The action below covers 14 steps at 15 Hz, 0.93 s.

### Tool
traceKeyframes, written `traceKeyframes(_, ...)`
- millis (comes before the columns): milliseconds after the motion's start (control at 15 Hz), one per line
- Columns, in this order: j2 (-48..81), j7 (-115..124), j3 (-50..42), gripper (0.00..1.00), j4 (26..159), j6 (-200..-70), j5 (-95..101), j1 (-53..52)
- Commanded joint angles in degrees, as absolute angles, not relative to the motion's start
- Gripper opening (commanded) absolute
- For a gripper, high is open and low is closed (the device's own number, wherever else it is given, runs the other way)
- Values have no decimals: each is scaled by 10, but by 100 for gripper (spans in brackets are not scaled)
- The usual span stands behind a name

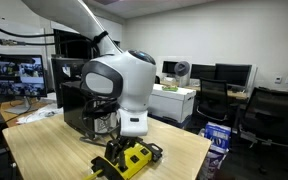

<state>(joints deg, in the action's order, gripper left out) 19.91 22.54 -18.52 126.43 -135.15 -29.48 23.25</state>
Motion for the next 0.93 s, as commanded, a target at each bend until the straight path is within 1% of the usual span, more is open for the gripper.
traceKeyframes(0,214,216,-185,100,1263,-1356,-300,233)
traceKeyframes(600,215,223,-189,100,1256,-1366,-290,228)
traceKeyframes(733,216,221,-188,88,1253,-1364,-289,228)
traceKeyframes(800,217,221,-188,67,1253,-1365,-290,229)
traceKeyframes(867,218,221,-188,64,1253,-1365,-289,229)
